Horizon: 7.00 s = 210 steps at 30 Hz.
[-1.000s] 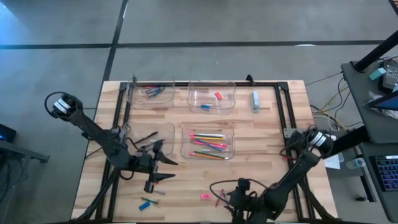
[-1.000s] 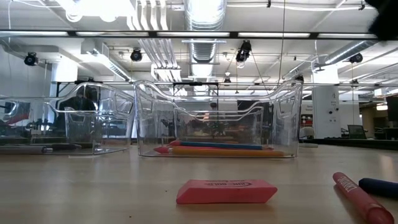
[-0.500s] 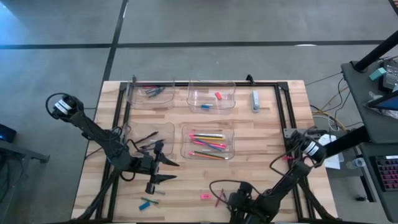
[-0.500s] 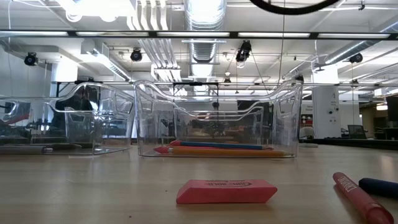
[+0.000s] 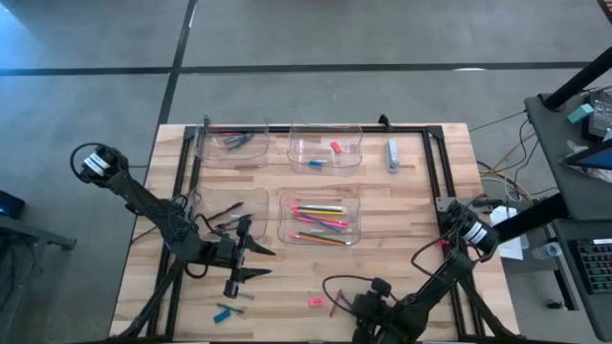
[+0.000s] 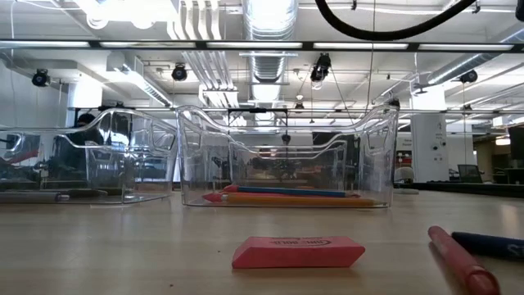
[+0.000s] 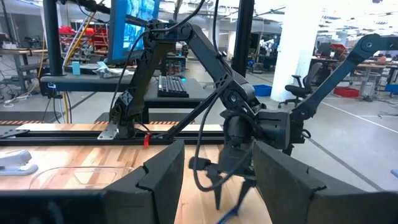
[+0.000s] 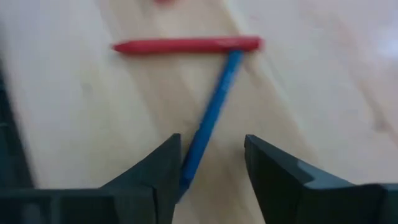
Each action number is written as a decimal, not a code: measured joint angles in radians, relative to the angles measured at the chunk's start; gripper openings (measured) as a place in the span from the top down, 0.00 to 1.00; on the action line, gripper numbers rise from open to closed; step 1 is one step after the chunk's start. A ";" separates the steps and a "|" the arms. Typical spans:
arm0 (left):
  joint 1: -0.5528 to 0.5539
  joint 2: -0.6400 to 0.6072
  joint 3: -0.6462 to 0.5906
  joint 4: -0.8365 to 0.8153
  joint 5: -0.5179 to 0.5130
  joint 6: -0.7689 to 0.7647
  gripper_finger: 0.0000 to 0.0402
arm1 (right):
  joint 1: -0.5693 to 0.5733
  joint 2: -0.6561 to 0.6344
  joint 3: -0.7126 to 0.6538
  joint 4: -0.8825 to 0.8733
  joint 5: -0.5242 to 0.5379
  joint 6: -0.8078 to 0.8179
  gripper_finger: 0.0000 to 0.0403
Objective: Sort crayons/erasers/pens/pencils in bins
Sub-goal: Put the blue crayon into the top left transparent bin, then put the red crayon into the top left transparent bin
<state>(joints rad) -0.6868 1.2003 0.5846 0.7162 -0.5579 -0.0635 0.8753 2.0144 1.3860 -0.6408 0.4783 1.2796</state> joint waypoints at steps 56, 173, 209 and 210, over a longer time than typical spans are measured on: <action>0.034 0.195 0.176 -0.157 0.027 0.034 0.43 | -0.099 -0.286 -0.009 0.293 0.436 -0.780 0.97; 1.006 -0.384 0.085 -1.193 -0.211 -0.180 0.56 | -0.137 -0.291 -0.066 0.315 0.384 -0.756 0.35; 0.039 0.023 0.042 0.033 0.110 0.103 0.51 | -0.248 -0.121 -0.173 0.402 -0.202 -0.885 0.41; 0.039 0.020 0.042 0.027 0.110 0.103 0.51 | -0.252 -0.121 -0.188 0.423 -0.220 -0.887 0.42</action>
<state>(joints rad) -0.6480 1.2199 0.6266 0.7433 -0.4479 0.0398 0.6234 1.8931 1.1984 -0.2174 0.2587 0.3931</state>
